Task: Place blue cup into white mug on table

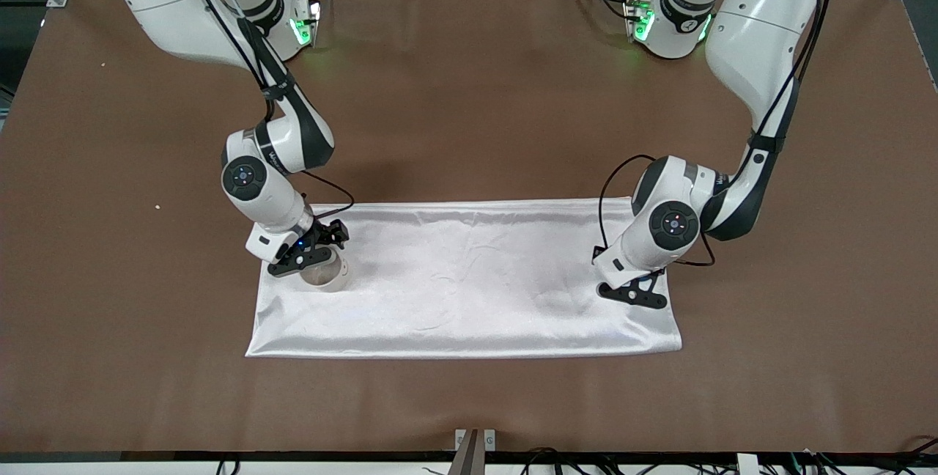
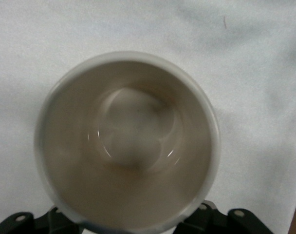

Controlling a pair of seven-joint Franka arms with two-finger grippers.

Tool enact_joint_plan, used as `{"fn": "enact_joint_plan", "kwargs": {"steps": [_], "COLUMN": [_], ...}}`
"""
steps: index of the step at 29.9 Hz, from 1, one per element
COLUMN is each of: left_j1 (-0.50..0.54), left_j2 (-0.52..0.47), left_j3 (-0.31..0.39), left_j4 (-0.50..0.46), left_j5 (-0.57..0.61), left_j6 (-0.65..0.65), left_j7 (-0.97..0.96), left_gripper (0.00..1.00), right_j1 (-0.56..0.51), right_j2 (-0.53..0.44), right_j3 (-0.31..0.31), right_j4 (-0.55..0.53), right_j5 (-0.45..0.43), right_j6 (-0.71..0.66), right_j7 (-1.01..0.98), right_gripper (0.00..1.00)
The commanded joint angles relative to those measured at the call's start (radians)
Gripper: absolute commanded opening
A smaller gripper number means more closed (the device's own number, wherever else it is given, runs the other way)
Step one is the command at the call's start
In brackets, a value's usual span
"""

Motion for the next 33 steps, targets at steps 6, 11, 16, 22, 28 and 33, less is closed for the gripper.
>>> {"fn": "enact_joint_plan", "kwargs": {"steps": [6, 11, 16, 22, 28, 33], "left_j1": [0.008, 0.010, 0.008, 0.006, 0.008, 0.010], "left_j2": [-0.004, -0.005, -0.013, -0.051, -0.123, -0.192], "left_j3": [-0.001, 0.000, 0.004, 0.005, 0.007, 0.008], "left_j4": [-0.006, -0.006, -0.003, 0.003, 0.003, -0.004], "left_j5": [0.021, 0.021, 0.021, 0.023, 0.023, 0.025], "left_j6": [0.007, 0.006, 0.003, -0.023, -0.080, -0.152], "left_j7": [-0.025, -0.025, -0.032, -0.044, -0.048, -0.081], "left_gripper": [0.00, 0.00, 0.00, 0.00, 0.00, 0.00], "right_j1": [-0.002, 0.003, 0.006, 0.036, 0.116, 0.167], "right_j2": [0.019, 0.015, 0.006, -0.024, -0.053, -0.070], "right_j3": [0.001, 0.001, 0.002, 0.004, 0.004, 0.024], "right_j4": [0.020, 0.020, 0.019, 0.019, 0.020, 0.025], "right_j5": [-0.031, -0.030, -0.028, -0.020, -0.020, -0.017], "right_j6": [0.025, 0.017, 0.011, -0.016, -0.049, -0.053], "right_j7": [-0.017, -0.009, -0.002, 0.096, 0.297, 0.421], "right_gripper": [0.00, 0.00, 0.00, 0.00, 0.00, 0.00]}}
